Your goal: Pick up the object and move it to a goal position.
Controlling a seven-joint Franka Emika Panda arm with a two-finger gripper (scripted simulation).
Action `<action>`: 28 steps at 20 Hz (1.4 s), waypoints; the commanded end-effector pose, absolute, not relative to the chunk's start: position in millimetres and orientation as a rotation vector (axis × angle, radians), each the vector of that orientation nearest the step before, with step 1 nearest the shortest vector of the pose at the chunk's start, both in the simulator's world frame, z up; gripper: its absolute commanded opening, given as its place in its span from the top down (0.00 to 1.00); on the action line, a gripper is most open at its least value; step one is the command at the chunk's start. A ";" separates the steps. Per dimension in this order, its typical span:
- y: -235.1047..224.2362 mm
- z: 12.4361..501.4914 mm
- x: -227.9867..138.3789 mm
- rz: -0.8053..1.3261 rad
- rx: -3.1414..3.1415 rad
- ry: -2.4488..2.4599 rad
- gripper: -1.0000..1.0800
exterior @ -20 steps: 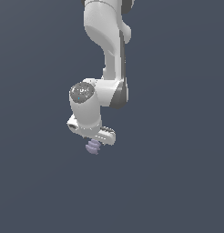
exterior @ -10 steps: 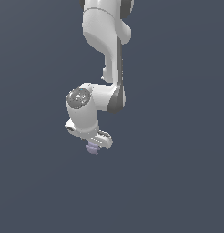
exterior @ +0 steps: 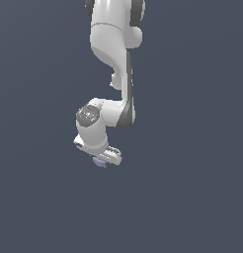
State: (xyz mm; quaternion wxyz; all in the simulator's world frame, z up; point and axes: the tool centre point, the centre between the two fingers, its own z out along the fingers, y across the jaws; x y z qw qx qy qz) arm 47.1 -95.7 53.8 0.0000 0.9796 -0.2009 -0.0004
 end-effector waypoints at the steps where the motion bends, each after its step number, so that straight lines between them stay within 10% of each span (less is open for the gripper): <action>1: -96.0 43.8 47.1 0.000 3.077 -0.633 0.04; 6: -96.1 39.6 48.5 0.000 3.077 -0.633 0.04; 7: -96.1 39.6 48.5 0.000 3.077 -0.633 1.00; 28: -124.1 68.6 32.7 0.000 3.078 -0.633 1.00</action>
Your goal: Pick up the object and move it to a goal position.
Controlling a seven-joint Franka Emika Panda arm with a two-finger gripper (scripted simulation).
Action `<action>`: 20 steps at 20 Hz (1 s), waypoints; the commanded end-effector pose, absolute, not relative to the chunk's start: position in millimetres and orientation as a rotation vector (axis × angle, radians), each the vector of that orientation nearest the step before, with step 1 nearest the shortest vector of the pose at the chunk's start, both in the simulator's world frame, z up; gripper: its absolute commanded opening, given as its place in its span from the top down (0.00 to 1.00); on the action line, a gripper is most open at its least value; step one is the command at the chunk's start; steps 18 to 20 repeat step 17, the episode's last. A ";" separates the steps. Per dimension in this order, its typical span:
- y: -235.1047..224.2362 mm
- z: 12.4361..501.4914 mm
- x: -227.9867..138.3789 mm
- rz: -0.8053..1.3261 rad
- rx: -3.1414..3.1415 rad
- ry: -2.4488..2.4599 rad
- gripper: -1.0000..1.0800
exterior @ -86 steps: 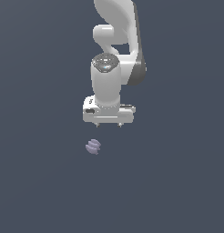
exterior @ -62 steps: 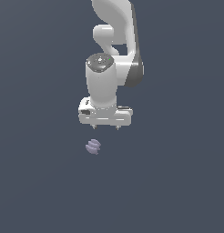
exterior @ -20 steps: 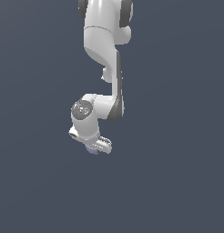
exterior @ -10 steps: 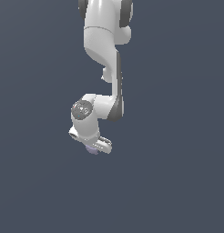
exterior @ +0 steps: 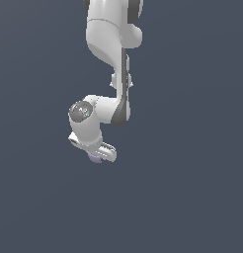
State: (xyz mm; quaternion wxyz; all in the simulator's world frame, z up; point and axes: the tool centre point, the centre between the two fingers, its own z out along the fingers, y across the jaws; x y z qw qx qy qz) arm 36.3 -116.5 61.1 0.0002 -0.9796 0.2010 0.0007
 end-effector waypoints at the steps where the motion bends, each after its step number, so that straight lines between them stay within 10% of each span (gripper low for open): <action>1: -129.6 74.4 29.6 0.000 -3.076 0.633 1.00; 20: -179.3 125.4 5.9 0.000 -3.077 0.633 1.00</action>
